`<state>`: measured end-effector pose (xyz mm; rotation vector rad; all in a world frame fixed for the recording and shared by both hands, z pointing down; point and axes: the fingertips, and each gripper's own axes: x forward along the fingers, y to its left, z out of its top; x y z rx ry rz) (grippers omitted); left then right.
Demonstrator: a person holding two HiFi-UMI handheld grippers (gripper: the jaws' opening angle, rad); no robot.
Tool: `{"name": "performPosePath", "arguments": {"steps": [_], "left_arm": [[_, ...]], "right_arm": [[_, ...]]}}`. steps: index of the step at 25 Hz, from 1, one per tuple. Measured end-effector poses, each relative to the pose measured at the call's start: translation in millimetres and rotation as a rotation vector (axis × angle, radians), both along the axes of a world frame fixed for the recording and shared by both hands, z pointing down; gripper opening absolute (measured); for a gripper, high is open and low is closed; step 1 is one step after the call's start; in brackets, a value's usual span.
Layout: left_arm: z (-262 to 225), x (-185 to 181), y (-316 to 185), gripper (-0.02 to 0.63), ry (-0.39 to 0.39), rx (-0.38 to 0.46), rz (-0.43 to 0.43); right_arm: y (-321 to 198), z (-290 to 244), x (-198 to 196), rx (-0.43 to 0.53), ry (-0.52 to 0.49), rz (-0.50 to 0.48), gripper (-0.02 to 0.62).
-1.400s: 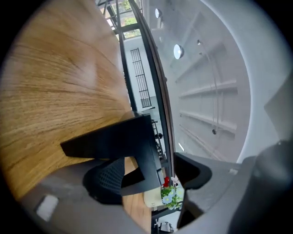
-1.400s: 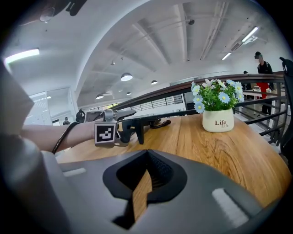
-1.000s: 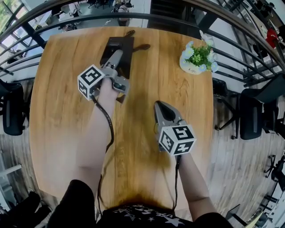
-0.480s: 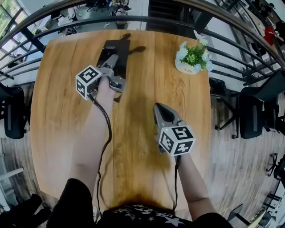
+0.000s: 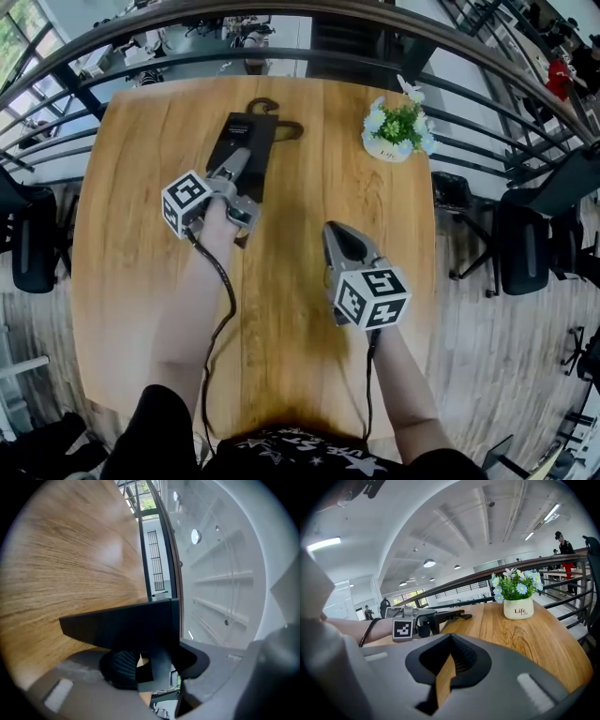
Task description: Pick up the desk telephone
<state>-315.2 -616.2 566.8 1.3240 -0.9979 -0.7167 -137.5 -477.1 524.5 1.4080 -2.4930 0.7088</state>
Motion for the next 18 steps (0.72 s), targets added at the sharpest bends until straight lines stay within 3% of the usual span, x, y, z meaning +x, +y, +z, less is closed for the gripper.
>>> {"name": "performPosePath", "arguments": {"steps": [8,18], "left_arm": [[-49,-12,56,0.196,0.021,0.09,0.058],[-130,-23,161,0.196,0.042,0.21,0.124]], "right_arm": [[29,-37,-5,0.039,0.0,-0.001,0.0],[94,-88,-18,0.084,0.004,-0.01,0.0]]}}
